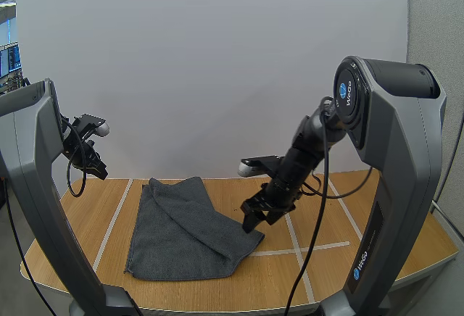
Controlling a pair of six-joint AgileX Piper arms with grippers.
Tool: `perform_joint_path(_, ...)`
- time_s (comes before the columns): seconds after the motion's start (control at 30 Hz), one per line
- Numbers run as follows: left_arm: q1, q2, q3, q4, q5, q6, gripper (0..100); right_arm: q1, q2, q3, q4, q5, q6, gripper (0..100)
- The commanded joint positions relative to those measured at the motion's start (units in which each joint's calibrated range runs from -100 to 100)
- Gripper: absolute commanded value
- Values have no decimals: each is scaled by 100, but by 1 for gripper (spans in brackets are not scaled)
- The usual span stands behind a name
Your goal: Fold the towel
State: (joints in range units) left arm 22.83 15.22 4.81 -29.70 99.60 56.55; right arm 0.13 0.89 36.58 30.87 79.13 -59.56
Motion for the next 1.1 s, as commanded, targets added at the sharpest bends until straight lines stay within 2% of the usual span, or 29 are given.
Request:
perform_joint_path(0.0,4,-63,25,-40,40,-14,0,-317,-79,363,-17,-5,-225,100)
perform_joint_path(0.17,45,-216,25,-321,40,153,0,-326,-79,636,367,172,-466,100)
perform_joint_path(0.47,344,-1910,435,-706,40,709,0,-326,-79,788,810,193,-763,100)
perform_joint_path(0.73,352,-3319,1561,-847,40,920,0,-326,-79,788,1003,151,-897,100)
perform_joint_path(1.07,352,-3554,1875,-903,40,804,0,-326,-79,788,1136,205,-921,100)
